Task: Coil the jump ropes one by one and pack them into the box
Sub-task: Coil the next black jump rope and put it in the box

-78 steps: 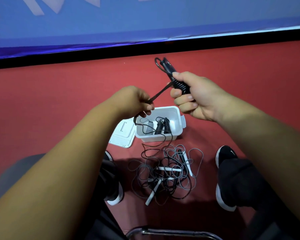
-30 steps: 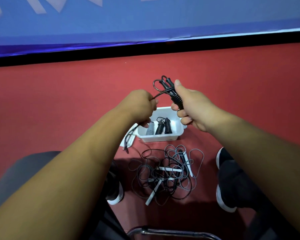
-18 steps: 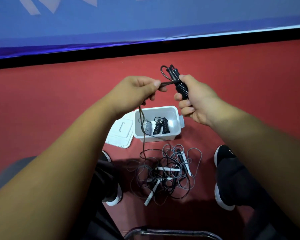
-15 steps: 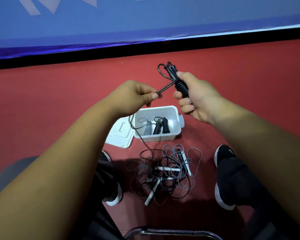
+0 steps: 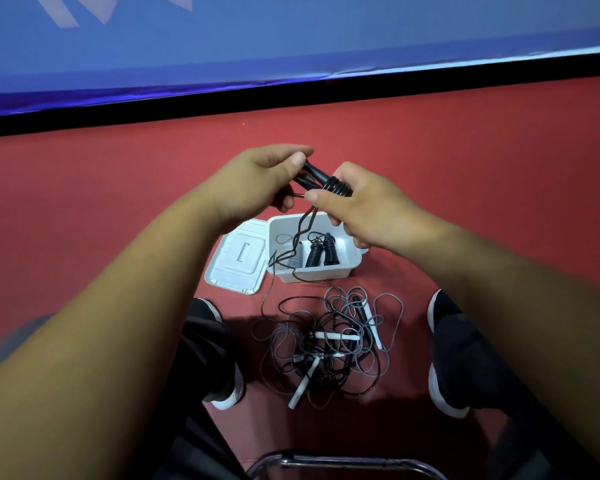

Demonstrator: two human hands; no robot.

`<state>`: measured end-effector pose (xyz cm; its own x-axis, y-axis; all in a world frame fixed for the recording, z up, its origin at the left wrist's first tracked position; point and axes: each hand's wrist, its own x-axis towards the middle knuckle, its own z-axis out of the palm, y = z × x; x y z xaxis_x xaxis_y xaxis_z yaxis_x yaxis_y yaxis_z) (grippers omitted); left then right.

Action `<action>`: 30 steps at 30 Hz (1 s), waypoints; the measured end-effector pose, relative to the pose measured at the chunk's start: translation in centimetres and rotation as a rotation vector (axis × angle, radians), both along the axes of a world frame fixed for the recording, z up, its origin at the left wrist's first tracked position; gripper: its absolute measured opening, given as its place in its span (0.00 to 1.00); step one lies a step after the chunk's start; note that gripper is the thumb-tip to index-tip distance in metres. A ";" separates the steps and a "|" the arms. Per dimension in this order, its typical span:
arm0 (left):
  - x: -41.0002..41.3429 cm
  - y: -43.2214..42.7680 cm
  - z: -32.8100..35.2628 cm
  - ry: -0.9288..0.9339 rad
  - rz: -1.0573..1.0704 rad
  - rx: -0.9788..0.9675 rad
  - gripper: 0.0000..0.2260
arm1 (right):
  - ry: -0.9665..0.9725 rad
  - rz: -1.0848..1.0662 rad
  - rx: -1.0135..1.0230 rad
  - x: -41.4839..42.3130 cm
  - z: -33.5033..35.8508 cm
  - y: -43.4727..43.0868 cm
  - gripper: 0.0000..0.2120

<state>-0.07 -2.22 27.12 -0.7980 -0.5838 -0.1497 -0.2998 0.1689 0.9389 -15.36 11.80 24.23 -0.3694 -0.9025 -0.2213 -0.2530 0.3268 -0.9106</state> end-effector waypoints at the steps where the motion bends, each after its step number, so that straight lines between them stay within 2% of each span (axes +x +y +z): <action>1: 0.0 -0.1 -0.1 -0.019 -0.014 -0.049 0.13 | 0.008 0.015 -0.002 0.2 0.1 0.1 0.16; 4: -0.1 -0.2 0.0 -0.058 -0.047 -0.144 0.10 | 0.004 0.043 0.011 0.4 0.3 0.3 0.15; 8: 0.0 0.0 0.2 -0.083 -0.079 -0.203 0.08 | -0.116 0.097 0.051 0.1 0.3 0.3 0.18; 11: 0.2 0.1 0.4 -0.065 -0.082 -0.195 0.08 | -0.222 0.103 0.050 0.0 0.4 0.4 0.17; 17: 0.4 0.0 1.0 -0.074 -0.085 -0.192 0.08 | -0.250 0.092 0.043 0.1 0.4 0.2 0.18; 23: 0.3 0.2 1.5 -0.026 -0.061 -0.226 0.07 | -0.545 0.100 0.047 0.0 0.8 0.6 0.16; 30: -0.1 1.0 1.1 -0.048 -0.028 -0.231 0.08 | -0.508 0.080 0.035 0.3 0.8 0.7 0.10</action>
